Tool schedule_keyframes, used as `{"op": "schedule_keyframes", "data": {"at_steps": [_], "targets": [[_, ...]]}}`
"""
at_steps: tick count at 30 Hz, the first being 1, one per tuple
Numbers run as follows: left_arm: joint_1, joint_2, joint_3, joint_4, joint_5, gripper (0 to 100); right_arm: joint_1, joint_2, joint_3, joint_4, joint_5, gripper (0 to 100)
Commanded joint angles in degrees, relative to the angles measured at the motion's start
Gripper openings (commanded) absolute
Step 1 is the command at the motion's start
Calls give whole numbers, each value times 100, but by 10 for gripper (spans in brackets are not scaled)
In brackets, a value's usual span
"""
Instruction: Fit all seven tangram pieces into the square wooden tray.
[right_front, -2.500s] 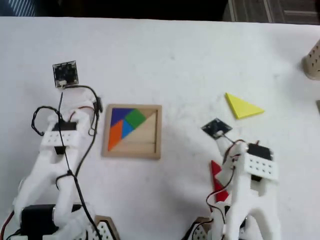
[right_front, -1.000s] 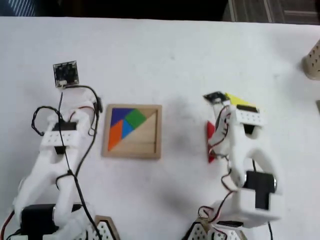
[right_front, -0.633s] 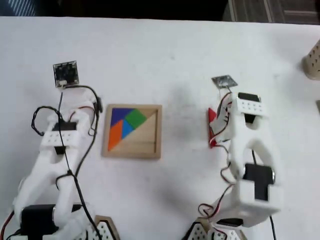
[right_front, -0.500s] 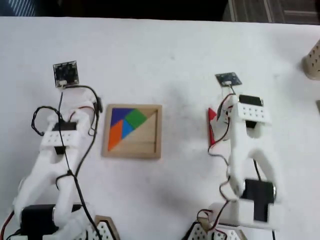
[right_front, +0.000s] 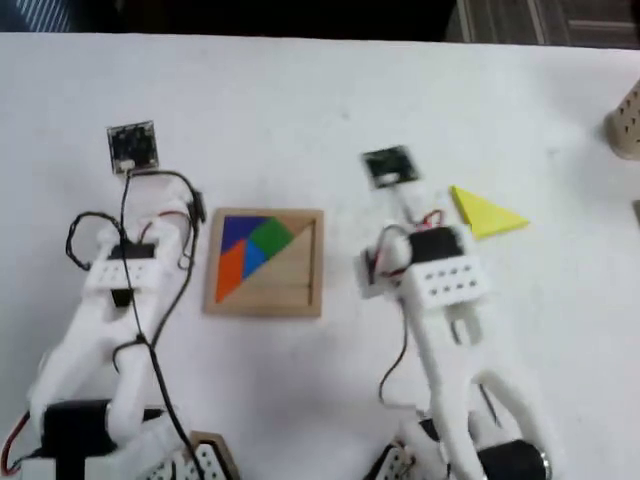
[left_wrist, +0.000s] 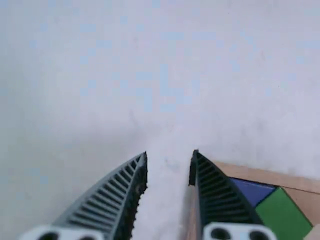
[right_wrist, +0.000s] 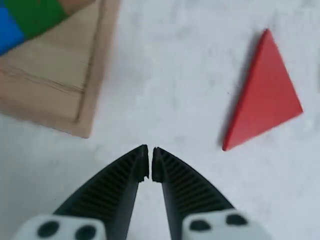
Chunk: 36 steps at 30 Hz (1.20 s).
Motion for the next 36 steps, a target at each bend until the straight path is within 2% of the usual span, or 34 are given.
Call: {"op": "schedule_keyframes", "data": {"at_steps": [1,3,5,8,10,13,17,21,24,36], "targets": [[-277,92,-580,123,-18,158,-558,-505,9,-268,-26,25],[-330,171,-677,299,-18,158,-251,-418,132,-497,-132,25],[-330,233,-695,316,-35,158,426,-180,281,-875,-404,33],[-163,347,-703,316,-44,158,1209,330,290,-1429,-571,117],[-22,418,-703,316,-44,158,1402,655,246,-1789,-580,185],[110,479,-703,316,-44,158,1411,1121,18,-2088,-563,250],[330,567,-703,316,-62,158,1543,1780,-510,-2097,-580,241],[374,593,-703,316,-484,158,1851,2440,-958,-1991,-563,241],[356,593,-703,316,-510,158,2026,2809,-1327,-1754,-563,242],[347,593,-703,316,-519,158,1798,3266,-1662,-1481,-607,245]]}}
